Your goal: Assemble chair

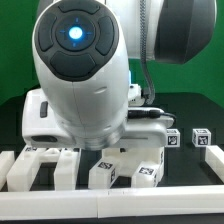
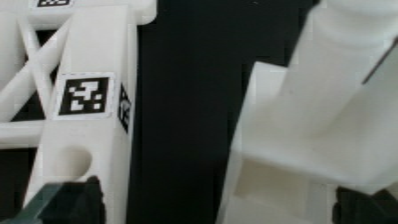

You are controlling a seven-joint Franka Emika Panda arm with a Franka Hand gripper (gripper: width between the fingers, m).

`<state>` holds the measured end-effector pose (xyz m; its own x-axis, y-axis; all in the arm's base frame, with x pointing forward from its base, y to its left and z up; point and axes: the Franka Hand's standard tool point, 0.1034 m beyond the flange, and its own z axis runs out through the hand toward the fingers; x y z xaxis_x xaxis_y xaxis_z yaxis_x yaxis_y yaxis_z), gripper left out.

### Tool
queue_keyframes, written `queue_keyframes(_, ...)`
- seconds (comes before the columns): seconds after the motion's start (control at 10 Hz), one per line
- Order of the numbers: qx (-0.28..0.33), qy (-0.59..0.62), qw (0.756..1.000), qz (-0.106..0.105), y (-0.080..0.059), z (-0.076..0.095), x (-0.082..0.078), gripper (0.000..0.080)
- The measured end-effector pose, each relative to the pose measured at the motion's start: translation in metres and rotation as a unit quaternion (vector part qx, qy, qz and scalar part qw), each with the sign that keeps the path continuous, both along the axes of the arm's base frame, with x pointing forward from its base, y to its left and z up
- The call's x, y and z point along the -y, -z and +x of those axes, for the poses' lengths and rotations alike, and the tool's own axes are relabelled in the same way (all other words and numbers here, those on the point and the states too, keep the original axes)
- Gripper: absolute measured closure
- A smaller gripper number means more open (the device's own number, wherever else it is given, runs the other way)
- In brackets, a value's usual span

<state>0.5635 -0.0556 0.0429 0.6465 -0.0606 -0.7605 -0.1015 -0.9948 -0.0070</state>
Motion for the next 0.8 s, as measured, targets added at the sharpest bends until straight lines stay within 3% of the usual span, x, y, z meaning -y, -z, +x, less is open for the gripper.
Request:
queue_keyframes(0.3,-0.001,0.002,1.0,0.0,-0.002,0.0,0.002,0.015)
queue_keyframes(0.4,0.003,0.003,1.0,0.006,-0.013,0.005,0.009,0.015)
queue_keyframes(0.6,0.03,-0.001,0.999,0.024,-0.052,0.014,0.019,0.015)
queue_keyframes(0.8,0.051,-0.005,0.998,0.032,-0.078,0.02,0.031,0.015)
